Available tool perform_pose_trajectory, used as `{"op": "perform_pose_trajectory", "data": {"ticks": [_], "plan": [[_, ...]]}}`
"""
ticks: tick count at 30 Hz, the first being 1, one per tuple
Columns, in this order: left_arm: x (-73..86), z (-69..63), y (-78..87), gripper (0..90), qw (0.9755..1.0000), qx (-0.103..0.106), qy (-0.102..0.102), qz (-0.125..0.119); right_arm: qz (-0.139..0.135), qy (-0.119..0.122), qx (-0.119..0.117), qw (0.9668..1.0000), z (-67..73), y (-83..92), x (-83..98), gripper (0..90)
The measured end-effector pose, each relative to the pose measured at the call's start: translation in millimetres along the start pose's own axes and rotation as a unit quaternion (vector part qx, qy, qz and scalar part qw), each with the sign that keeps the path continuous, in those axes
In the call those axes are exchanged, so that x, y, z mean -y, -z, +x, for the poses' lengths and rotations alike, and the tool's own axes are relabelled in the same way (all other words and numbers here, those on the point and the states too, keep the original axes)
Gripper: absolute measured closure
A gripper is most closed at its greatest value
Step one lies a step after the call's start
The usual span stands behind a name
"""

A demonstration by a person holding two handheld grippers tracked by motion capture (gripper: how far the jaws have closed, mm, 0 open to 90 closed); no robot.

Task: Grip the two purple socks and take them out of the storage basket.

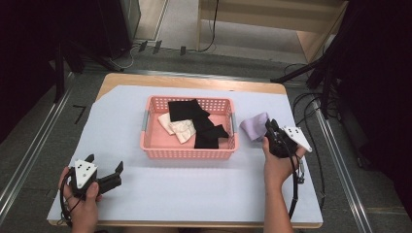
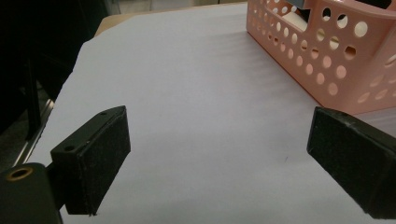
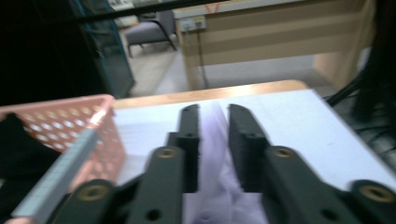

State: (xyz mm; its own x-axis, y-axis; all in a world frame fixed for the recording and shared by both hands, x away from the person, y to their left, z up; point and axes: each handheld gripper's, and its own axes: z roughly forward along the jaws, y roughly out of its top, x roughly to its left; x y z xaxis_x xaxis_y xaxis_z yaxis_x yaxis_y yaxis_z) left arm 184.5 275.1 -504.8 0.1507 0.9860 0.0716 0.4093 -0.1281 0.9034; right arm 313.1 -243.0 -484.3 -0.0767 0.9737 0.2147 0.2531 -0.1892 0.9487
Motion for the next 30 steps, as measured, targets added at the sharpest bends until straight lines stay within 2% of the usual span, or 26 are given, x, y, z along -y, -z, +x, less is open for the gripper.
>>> {"op": "perform_pose_trajectory", "data": {"ticks": [2,7,10,12,13,15,24,30], "plan": [[0.0,0.0,-0.1,6.8,1.0000,0.000,0.000,0.000,-0.003,-0.022,-0.018,0.9996,-1.5,2.2,-0.1,60.1],[0.0,-0.2,-0.2,6.8,1.0000,0.000,0.001,-0.001,-0.025,0.004,-0.025,0.9994,0.2,10.5,-1.2,39.2],[0.0,-0.2,0.0,6.8,1.0000,0.000,0.000,-0.001,-0.039,0.001,-0.032,0.9987,-0.4,16.7,-0.7,31.5],[0.1,-0.2,-0.1,6.8,1.0000,0.000,0.001,-0.001,-0.045,0.006,-0.029,0.9985,-2.2,21.7,0.0,29.1],[0.0,-0.2,-0.1,6.8,1.0000,0.000,0.001,-0.001,-0.040,0.003,-0.026,0.9989,-2.7,25.2,0.4,28.1],[0.0,-0.2,0.0,6.8,1.0000,-0.001,0.001,-0.001,-0.038,0.014,-0.021,0.9990,-5.0,30.5,1.7,27.6],[0.4,-1.2,-0.3,7.0,1.0000,-0.003,0.002,-0.006,-0.041,0.033,-0.031,0.9981,-17.3,57.1,11.0,20.9],[0.5,-1.3,-0.1,7.1,1.0000,-0.003,0.002,-0.006,-0.035,0.043,-0.026,0.9981,-28.7,73.6,20.5,19.7]]}}
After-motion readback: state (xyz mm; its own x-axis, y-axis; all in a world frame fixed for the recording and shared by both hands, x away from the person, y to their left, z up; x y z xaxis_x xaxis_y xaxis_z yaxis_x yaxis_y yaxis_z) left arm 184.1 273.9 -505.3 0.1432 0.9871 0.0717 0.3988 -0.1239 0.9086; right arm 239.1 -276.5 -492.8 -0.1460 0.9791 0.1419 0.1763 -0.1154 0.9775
